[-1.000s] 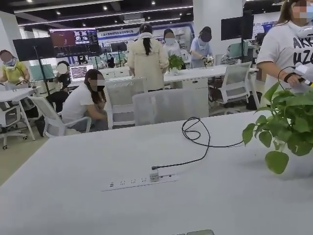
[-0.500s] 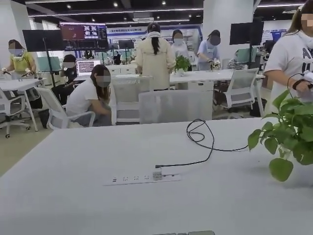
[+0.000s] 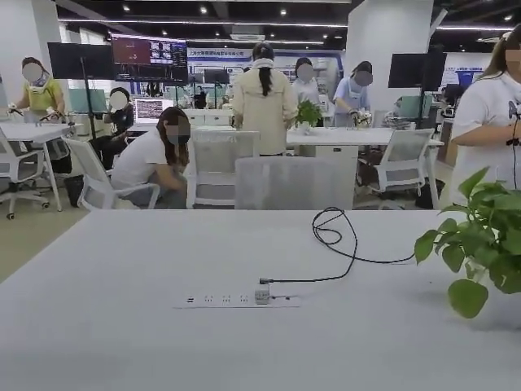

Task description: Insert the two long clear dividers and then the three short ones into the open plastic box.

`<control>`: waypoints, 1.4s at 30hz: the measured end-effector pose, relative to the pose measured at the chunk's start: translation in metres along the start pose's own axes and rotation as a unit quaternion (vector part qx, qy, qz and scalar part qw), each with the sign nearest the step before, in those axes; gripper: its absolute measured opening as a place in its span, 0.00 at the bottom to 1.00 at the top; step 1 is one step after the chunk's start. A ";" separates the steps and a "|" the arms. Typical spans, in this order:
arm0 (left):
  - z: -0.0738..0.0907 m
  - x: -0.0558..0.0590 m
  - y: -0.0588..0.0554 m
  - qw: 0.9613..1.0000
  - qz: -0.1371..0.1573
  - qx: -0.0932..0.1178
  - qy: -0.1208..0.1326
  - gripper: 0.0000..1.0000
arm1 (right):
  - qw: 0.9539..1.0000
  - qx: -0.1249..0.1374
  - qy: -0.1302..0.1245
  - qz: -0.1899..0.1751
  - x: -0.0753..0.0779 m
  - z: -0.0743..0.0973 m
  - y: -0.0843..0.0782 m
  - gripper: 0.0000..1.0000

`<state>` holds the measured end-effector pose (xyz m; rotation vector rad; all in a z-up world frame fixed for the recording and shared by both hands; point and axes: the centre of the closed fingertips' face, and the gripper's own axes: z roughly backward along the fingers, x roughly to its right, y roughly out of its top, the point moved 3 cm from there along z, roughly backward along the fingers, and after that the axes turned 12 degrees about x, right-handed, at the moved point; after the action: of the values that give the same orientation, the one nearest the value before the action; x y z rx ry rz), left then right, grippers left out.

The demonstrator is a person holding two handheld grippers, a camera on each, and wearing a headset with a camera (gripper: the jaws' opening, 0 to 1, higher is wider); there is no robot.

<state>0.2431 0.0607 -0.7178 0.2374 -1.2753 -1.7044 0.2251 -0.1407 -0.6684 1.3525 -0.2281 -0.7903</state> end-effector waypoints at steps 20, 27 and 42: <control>-0.015 0.055 0.023 0.995 0.014 0.053 -0.081 0.30 | 0.995 0.024 -0.012 -0.101 -0.032 -0.060 0.017 0.25; -0.018 0.063 0.024 0.994 -0.001 0.052 -0.096 0.30 | 0.991 0.022 -0.023 -0.128 -0.032 -0.071 0.013 0.21; -0.022 0.063 0.025 0.993 -0.013 0.053 -0.104 0.29 | 0.986 0.016 -0.055 -0.159 -0.030 -0.077 0.008 0.07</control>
<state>0.2384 -0.0019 -0.6839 0.1424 -1.5240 -1.7207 0.2504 -0.0614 -0.6710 1.3959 -0.1123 -1.1342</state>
